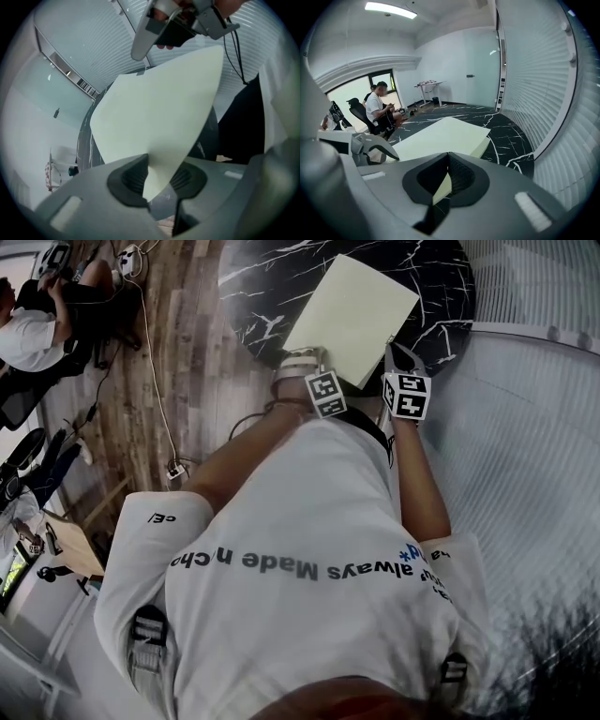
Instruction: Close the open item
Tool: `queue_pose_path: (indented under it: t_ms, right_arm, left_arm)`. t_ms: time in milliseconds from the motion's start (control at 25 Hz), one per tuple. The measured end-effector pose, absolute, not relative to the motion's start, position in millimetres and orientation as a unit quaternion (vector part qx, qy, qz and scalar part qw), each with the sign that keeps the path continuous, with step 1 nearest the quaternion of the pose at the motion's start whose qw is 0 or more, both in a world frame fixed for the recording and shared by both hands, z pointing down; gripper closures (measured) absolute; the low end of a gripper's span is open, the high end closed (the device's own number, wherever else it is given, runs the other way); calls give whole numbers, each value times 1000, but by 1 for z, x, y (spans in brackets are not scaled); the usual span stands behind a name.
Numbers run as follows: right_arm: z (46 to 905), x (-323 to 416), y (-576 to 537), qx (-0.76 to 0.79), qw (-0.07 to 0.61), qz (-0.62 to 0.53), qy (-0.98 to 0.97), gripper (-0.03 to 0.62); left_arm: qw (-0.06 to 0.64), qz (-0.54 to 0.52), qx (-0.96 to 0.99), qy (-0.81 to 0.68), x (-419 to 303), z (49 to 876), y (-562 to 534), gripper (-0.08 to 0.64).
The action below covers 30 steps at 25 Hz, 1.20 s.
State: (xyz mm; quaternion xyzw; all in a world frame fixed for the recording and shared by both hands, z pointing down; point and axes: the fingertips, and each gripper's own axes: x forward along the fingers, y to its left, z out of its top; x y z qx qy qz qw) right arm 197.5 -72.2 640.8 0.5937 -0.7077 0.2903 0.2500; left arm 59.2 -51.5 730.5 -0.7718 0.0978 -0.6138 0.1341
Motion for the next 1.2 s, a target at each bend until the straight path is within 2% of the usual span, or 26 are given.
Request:
queue_pose_path:
  t_ms: [560, 920, 1200]
  right_arm:
    - [703, 193, -91, 553, 357, 268, -703, 591]
    - [727, 196, -86, 540, 382, 272, -699, 591]
    - [730, 197, -86, 534, 373, 272, -708, 591]
  left_arm:
    - [181, -668, -720, 49, 62, 738, -47, 463]
    - [194, -682, -704, 30, 64, 744, -45, 472]
    - [208, -674, -709, 23, 65, 740, -45, 461]
